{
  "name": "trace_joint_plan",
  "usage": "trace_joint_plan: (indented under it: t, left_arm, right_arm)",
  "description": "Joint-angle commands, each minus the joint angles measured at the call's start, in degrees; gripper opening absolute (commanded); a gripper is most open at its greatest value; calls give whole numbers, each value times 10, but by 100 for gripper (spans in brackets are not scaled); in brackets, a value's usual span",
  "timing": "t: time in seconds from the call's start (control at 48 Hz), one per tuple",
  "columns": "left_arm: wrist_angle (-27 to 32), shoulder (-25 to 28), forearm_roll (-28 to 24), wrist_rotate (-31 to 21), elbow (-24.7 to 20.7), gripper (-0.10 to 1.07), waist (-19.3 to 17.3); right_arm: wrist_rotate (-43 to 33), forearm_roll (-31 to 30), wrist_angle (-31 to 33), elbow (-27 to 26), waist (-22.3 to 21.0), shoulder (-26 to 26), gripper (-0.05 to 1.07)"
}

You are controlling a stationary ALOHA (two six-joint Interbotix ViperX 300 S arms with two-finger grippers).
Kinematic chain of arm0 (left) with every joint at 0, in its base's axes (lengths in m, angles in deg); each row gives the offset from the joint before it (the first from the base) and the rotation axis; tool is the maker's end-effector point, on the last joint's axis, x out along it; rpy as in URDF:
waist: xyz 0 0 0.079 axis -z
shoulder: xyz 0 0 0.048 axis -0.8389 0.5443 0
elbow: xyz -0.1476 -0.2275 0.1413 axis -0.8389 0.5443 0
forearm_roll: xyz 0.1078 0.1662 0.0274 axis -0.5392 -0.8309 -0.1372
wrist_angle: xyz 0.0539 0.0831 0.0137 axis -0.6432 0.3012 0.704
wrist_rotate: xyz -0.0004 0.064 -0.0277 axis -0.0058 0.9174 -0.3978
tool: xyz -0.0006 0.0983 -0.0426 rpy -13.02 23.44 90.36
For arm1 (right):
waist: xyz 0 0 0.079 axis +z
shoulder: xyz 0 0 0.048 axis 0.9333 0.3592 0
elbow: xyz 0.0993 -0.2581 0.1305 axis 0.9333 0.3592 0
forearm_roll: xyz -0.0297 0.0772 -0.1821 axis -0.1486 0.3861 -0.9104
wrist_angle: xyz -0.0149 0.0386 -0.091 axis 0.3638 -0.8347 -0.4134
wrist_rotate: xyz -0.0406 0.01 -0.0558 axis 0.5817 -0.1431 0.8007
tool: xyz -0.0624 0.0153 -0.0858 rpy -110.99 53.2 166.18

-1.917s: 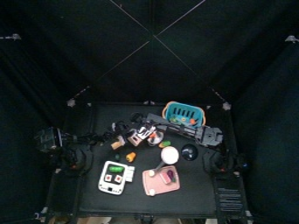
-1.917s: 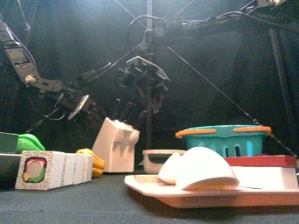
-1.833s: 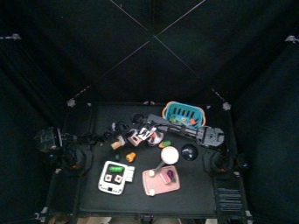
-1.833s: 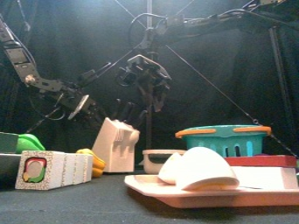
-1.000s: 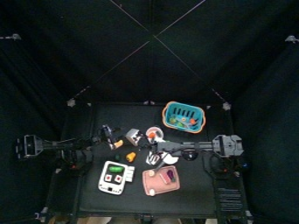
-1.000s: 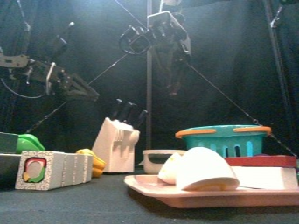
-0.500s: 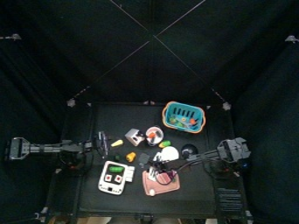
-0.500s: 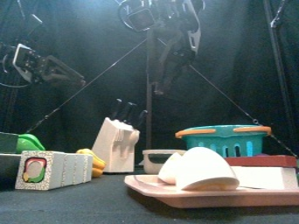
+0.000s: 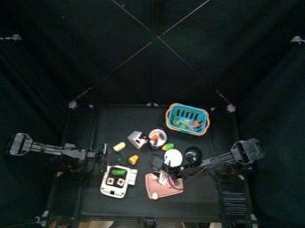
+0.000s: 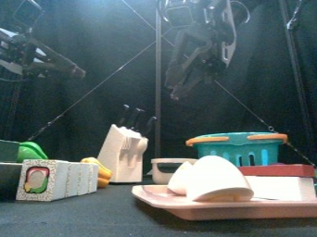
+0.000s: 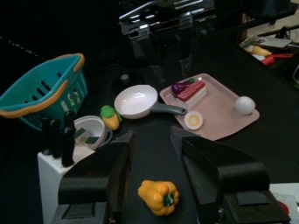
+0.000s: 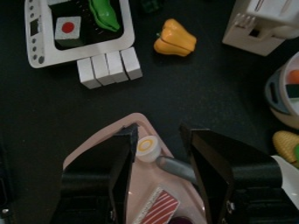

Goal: Grab egg half

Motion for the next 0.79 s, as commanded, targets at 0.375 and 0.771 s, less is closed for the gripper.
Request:
trace_joint_plan:
  t: [0.375, 0.771]
  left_arm:
    - [-7, 156, 77, 0, -98, 85, 61]
    - [-8, 359, 66, 2, -229, 103, 68]
  right_arm:
    - [-140, -173, -4, 110, -1, -91, 80]
    - [-158, -198, -5, 157, -27, -168, 80]
